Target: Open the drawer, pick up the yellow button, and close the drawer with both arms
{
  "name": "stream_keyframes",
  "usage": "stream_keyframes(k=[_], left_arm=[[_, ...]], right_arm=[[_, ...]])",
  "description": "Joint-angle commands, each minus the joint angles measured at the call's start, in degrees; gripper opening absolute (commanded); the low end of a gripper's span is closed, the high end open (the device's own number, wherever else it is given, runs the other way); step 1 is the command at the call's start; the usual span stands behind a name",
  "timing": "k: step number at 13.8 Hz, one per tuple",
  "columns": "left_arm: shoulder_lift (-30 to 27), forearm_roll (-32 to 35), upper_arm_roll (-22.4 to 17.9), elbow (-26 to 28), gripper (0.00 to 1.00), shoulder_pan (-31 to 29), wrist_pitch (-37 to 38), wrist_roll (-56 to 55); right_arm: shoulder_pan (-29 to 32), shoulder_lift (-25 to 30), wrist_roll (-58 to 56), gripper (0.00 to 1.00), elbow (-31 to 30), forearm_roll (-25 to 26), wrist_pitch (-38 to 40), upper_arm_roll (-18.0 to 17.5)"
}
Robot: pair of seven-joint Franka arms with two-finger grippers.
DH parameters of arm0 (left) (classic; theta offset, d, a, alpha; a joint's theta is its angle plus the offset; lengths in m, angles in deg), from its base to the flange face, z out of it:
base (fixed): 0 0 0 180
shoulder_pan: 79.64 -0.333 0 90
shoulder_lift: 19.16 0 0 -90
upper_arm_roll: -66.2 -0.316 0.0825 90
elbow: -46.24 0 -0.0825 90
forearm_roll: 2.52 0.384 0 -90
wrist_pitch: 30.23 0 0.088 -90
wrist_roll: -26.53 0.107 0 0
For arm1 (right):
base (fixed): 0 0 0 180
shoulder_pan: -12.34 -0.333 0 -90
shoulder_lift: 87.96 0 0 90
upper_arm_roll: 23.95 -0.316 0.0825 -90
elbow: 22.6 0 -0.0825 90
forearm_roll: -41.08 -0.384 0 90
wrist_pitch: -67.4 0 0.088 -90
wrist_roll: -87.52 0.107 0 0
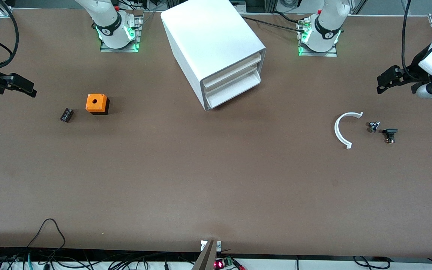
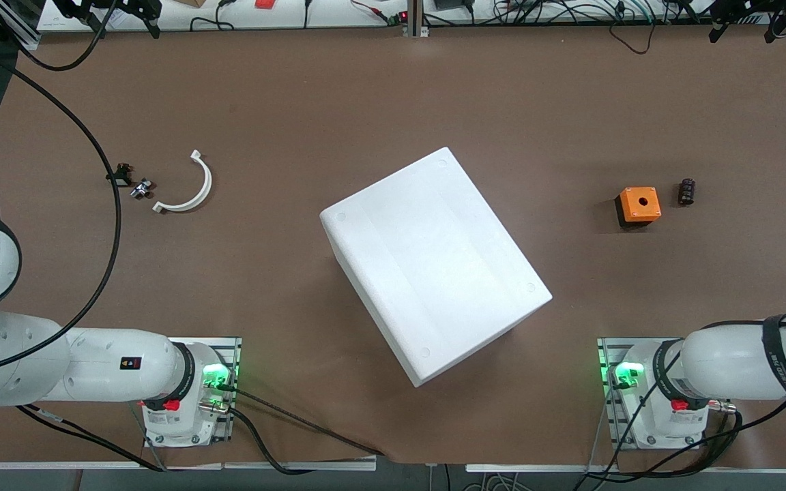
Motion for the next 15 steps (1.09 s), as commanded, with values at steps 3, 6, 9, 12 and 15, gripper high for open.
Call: stream_keyframes(k=[3,6,9,12,15], left_arm=[[2.36,-1.9,3.96,0.41,1.0,-0.05,0.96,0.82],[5.77,-1.9,5.45,1.99,1.0,0.04,1.31,1.35],[9.21,-4.95,6.96,2.79,1.0,-0.23,2.72,1.61],[11.67,-21.0,6.87,6.81,1.0,-0.84,2.02,4.5],[12.47,-37.36,8.35,15.59,1.0,-0.67,-3.5,5.48]], right_arm=[[0.05,0.59,-0.48,1.0,0.09,-0.88,0.22,-0.14],[0.05,0.51,-0.48,1.0,0.09,-0.97,0.22,-0.14],[0.05,0.42,-0.48,1.0,0.09,-0.97,0.22,-0.14],[0.05,0.42,-0.48,1.0,0.09,-0.97,0.22,-0.06],[0.05,0.42,-0.48,1.0,0.09,-0.97,0.14,-0.14]])
